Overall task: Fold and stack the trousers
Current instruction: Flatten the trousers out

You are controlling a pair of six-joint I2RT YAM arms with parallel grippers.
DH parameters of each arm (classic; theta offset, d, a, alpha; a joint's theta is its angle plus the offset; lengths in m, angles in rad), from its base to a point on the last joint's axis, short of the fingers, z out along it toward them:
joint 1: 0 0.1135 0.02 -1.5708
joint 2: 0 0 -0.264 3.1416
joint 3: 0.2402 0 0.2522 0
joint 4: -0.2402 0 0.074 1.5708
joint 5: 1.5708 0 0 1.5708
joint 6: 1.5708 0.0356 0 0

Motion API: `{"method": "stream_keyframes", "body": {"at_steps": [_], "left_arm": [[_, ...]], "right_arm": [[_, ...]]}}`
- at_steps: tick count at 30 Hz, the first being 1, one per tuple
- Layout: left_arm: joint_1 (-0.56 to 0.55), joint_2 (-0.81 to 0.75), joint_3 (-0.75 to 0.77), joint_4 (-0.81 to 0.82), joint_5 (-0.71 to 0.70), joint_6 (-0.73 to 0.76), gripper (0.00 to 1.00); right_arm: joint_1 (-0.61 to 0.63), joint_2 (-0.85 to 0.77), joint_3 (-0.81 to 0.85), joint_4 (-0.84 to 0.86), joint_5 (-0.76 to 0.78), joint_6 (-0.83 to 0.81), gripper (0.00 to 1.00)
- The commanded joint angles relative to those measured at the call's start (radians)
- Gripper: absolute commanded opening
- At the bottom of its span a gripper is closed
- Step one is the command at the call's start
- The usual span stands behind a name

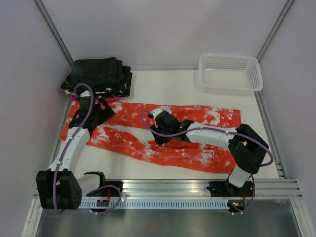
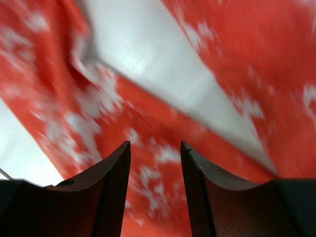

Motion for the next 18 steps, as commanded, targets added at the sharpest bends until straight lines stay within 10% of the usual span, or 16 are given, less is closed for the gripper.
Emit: {"method": "stream_keyframes", "body": {"at_steps": [1, 6, 18], "left_arm": [[-0.255, -0.024, 0.013, -0.034, 0.080, 0.146, 0.96], [-0.474, -0.009, -0.079, -0.013, 0.027, 0.073, 0.85], [-0.567, -0.086, -0.312, -0.003, 0.032, -0.015, 0.72]], "right_arm": [[0.000, -0.111, -0.151, 0.004, 0.121, 0.034, 0.51], [-0.002, -0.111, -0.260, 0.075, 0.158, 0.115, 0.50], [-0.002, 0.043, -0.237, 0.153, 0.210, 0.155, 0.47]]}}
